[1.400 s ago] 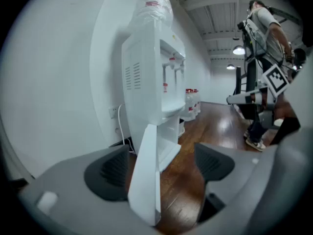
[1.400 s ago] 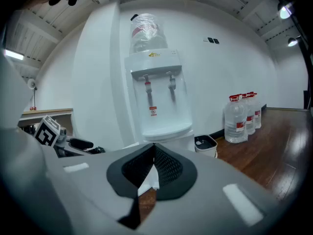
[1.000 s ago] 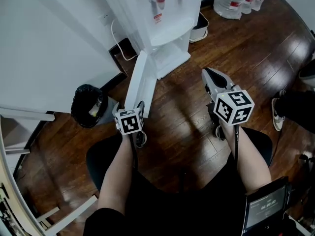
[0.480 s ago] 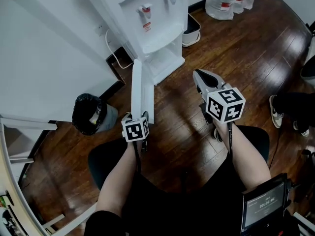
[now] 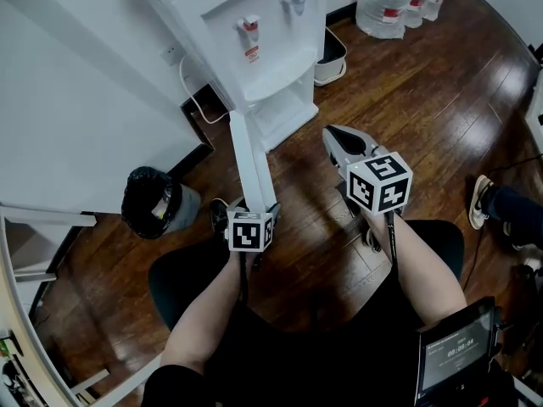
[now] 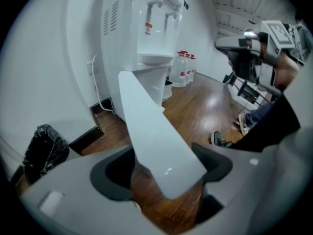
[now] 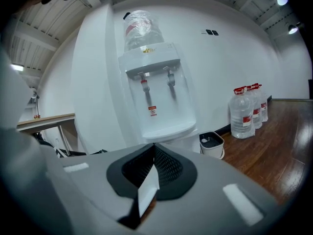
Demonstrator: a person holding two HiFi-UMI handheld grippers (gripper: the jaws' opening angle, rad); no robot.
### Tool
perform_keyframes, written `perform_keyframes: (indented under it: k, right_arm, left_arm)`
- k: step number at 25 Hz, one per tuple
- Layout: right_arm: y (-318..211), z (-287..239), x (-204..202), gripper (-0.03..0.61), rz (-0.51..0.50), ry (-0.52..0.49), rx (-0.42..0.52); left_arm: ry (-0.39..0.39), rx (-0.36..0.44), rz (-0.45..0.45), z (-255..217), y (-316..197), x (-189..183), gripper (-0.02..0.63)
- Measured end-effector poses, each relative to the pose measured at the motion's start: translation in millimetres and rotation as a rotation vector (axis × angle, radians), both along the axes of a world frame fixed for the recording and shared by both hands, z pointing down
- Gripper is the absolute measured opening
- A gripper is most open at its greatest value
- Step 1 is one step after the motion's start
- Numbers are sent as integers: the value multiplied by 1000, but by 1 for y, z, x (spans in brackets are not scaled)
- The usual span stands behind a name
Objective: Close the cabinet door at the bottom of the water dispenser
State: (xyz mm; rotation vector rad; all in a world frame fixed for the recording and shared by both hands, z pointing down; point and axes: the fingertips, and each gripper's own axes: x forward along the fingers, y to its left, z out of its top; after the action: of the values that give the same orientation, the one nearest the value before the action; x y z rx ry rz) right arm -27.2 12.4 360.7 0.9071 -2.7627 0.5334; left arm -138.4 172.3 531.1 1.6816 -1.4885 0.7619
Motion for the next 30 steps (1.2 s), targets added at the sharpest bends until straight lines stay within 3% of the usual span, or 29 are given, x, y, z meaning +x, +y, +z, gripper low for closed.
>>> perform_keyframes:
  k: [5, 11, 16, 24, 30]
  right_arm:
    - [-11, 3, -3, 5, -22, 10, 0]
    - [-29, 12, 6, 5, -20, 21, -22]
    - [-41, 24, 15, 5, -25, 52, -36]
    - [-65, 46, 31, 5, -16, 75, -126]
    - [-84, 59, 36, 5, -42, 141, -115]
  left_arm:
    - [55, -5, 114, -8, -12, 37, 448]
    - [95, 3, 274, -7, -31, 77, 450]
    - [137, -1, 313, -10, -63, 99, 448]
    - [102, 31, 362, -8, -132, 128, 409]
    - [85, 66, 364, -9, -173, 129, 396]
